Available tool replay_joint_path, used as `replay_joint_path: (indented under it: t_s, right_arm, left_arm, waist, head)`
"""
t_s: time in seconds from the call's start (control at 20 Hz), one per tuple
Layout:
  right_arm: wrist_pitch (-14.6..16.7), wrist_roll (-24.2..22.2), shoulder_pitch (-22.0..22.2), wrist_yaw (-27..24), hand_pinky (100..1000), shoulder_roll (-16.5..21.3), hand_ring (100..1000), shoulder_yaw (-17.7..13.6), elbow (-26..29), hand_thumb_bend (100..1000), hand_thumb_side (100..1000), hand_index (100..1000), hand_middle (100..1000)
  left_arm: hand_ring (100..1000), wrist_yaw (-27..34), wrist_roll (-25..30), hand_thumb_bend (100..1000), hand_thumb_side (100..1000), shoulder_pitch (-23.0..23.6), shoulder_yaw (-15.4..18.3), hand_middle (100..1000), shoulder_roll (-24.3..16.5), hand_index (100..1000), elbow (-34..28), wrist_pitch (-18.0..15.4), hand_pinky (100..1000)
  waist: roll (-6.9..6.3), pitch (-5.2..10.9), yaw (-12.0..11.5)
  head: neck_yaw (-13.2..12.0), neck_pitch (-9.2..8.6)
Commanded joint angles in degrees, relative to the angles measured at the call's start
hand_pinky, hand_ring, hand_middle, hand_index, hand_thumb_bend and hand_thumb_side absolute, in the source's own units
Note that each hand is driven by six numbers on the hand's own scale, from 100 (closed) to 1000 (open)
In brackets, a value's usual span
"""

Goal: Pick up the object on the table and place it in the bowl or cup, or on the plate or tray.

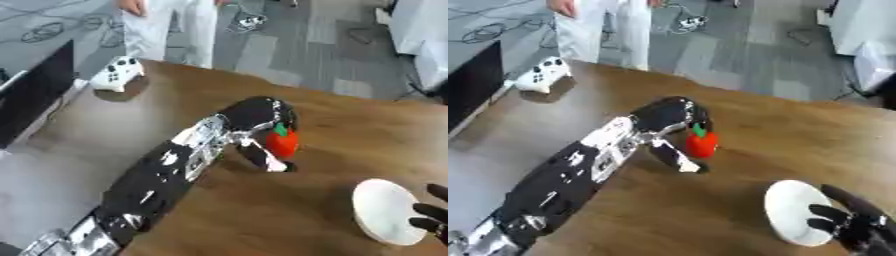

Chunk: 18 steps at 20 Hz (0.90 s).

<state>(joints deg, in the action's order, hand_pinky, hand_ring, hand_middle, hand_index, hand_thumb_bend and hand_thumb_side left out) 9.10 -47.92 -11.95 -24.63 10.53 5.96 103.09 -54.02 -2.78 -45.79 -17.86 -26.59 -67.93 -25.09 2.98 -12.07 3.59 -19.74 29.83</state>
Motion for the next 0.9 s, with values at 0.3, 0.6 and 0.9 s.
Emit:
replay_joint_path:
  t_s: [0.3, 0.6, 0.9]
  right_arm:
    - [-0.45, -1.17, -1.52, -2.50, 902, 0.18, 923, 0.24, 2.28, 100, 550, 979, 1000]
    - [-0.57, -1.71, -1.70, -2.62, 904, 0.03, 924, 0.40, 2.49, 100, 550, 981, 1000]
    - [-0.57, -2.20, -1.76, -2.62, 906, 0.06, 925, 0.58, 2.58, 100, 550, 982, 1000]
  left_arm:
    - [626, -0.95, -1.26, 573, 620, -0.49, -0.69, 665, 1.24, 773, 0.75, -1.89, 747]
    - [619, -3.52, -2.06, 577, 630, -2.83, -0.41, 667, 2.05, 773, 3.77, -2.67, 743]
    - [622, -6.32, -2.03, 584, 625, -5.87, -0.45, 661, 1.66, 767, 5.58, -4.27, 725]
  waist:
    - [0.43, 0.09, 0.54]
    - [0.78, -0.41, 1.07]
    - [0.87, -0.84, 1.51]
  head:
    - [-1.39, -2.31]
    - [-2.19, -3.40]
    - [-2.77, -4.53]
